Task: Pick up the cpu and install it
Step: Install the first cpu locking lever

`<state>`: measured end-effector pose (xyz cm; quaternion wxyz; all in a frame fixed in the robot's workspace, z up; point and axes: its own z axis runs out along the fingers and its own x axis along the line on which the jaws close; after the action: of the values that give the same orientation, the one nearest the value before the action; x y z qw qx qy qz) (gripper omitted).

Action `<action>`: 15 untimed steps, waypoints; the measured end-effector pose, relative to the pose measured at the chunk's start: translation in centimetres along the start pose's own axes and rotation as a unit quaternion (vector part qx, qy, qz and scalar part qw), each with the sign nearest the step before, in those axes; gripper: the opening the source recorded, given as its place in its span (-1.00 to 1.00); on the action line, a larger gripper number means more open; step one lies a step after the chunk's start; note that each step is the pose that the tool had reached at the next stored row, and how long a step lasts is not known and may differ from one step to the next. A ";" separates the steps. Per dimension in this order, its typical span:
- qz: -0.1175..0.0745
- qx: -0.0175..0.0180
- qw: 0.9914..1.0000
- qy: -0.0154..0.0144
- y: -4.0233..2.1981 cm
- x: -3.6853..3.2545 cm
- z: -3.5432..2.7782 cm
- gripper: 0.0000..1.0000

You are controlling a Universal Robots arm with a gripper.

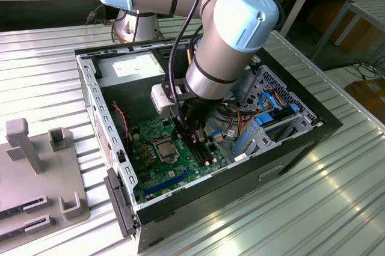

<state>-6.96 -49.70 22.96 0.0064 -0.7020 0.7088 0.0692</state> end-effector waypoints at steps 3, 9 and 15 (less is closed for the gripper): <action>0.000 0.000 1.000 -0.001 0.13 -0.28 -0.25 -0.79; 0.000 0.000 1.000 -0.004 0.54 -0.89 -0.79 -0.79; 0.000 0.000 1.000 -0.005 0.77 -1.26 -0.90 -0.79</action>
<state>-7.64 -48.55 24.06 0.0100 -0.7020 0.7084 0.0730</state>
